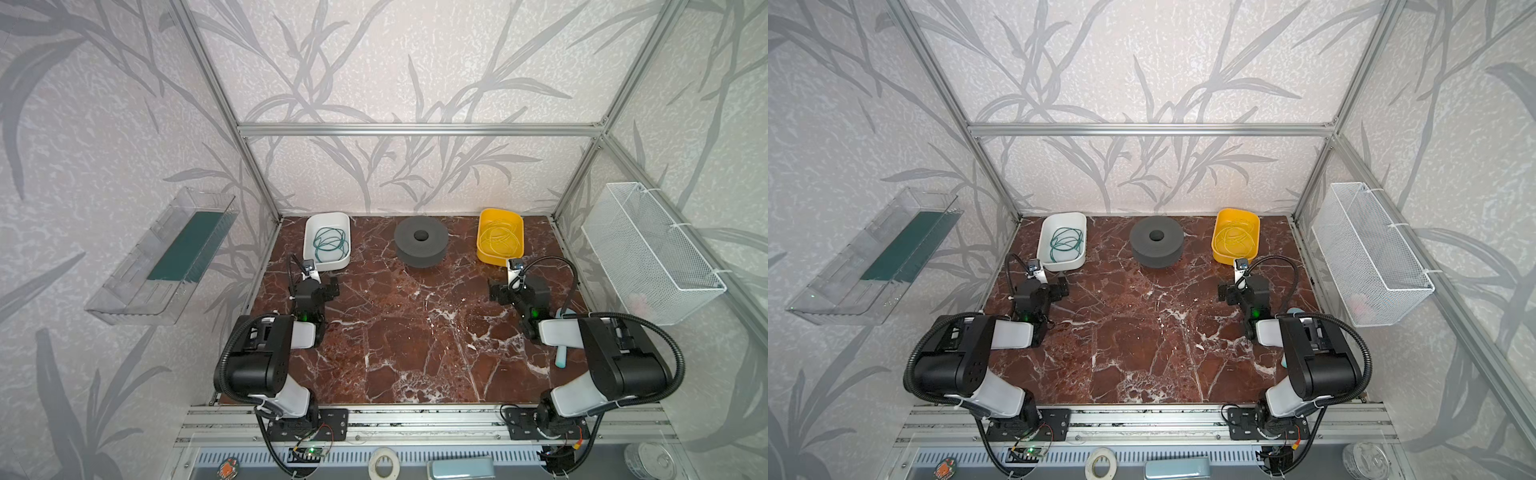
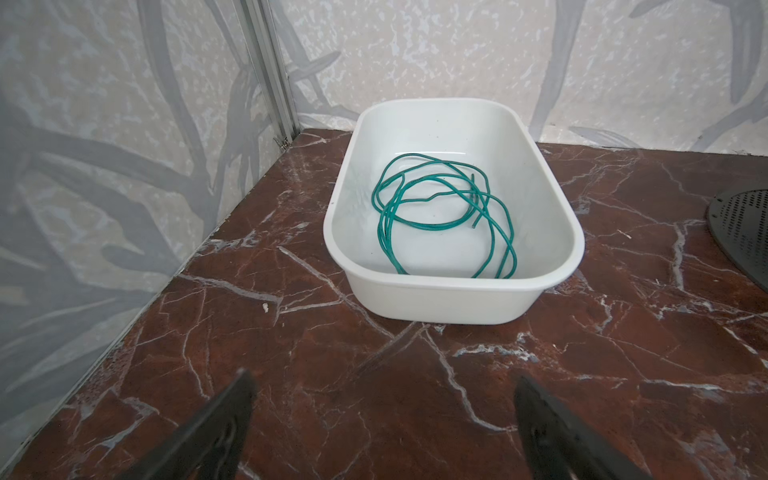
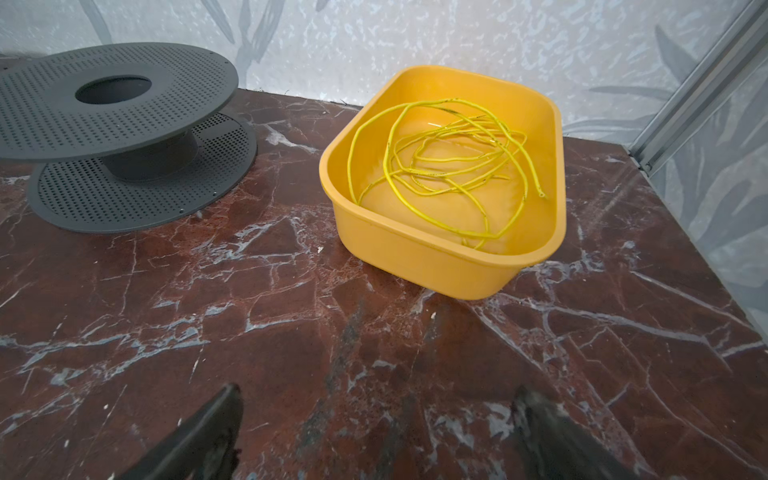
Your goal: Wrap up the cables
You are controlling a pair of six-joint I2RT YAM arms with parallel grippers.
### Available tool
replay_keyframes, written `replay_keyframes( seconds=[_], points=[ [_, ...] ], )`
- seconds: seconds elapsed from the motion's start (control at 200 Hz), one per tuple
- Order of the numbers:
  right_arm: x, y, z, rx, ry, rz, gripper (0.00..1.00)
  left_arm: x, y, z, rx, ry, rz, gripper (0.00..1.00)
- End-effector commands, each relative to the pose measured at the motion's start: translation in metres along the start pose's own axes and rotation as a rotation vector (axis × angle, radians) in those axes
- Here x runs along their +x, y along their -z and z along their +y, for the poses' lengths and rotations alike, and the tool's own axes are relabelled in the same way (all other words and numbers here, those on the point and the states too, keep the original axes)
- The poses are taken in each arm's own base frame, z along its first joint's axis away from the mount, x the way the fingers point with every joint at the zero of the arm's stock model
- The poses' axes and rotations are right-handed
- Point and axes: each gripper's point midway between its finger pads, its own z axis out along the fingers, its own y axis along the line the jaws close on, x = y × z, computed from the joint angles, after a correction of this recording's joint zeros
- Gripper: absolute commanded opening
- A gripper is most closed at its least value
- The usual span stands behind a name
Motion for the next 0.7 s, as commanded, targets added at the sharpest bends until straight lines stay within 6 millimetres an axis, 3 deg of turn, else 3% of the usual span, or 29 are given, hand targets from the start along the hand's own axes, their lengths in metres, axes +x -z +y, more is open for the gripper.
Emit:
replay_keyframes(
  seconds=[0.0, 0.699],
  points=[
    [-0.0024, 0.001, 0.0012, -0.012, 0.005, -0.006, 0.99, 0.0018, 0.0002, 0.0, 0.005, 0.003, 0.001, 0.99],
    [-0.0024, 0.0015, 0.0025, -0.016, 0.015, -0.009, 0.99, 0.0016, 0.0002, -0.0001, 0.005, 0.003, 0.001, 0.99]
  ],
)
